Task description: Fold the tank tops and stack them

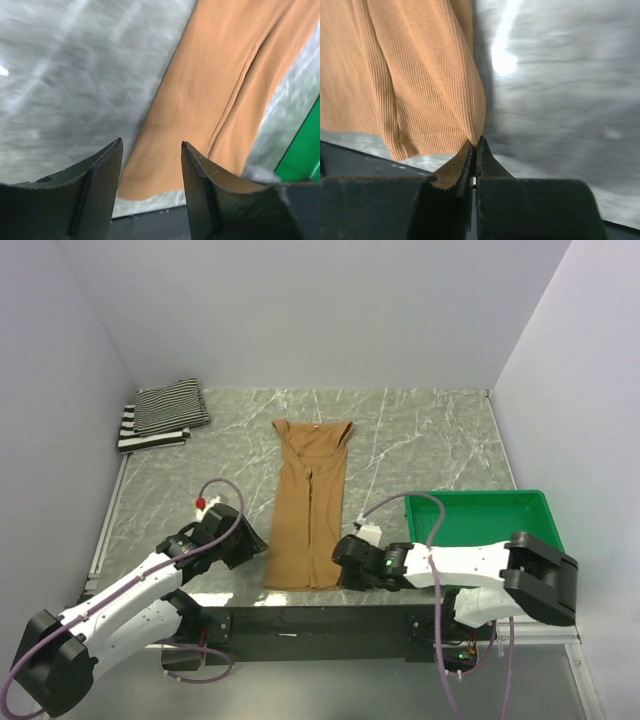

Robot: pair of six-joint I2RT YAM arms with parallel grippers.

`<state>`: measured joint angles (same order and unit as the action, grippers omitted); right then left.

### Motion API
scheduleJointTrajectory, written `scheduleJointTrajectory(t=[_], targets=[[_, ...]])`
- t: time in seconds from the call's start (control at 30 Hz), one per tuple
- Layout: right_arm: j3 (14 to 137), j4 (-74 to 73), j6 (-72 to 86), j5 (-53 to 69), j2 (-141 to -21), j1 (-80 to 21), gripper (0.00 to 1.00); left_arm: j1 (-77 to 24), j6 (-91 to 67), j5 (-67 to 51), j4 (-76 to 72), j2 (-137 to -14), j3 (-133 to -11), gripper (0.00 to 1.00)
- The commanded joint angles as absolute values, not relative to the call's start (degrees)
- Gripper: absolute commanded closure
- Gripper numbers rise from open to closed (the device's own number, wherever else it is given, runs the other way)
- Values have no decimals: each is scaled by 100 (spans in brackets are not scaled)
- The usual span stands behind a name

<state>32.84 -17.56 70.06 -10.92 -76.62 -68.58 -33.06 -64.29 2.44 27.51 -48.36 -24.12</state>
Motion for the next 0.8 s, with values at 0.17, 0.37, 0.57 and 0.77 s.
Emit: scheduleJointTrajectory(t=[0.17,0.37,0.57,0.77], targets=[[3076,-2619,6530,-1248,-6970,-6662,80,-4770,-7267,413,2645,-4861,-2066,46],[2769,-2716,6837,-1327,-6461,-6662,60,-5185,-7646,501,2778,-4544,-1846,46],[2549,-2786,7303,-1502,-5933,-6662,59,-5422,-7532,448,2470,-4842,-1872,45],[2452,-2874,7567,-1679,-5336,-6671,59,-5502,-7567,659,2557,-5141,-1969,49]])
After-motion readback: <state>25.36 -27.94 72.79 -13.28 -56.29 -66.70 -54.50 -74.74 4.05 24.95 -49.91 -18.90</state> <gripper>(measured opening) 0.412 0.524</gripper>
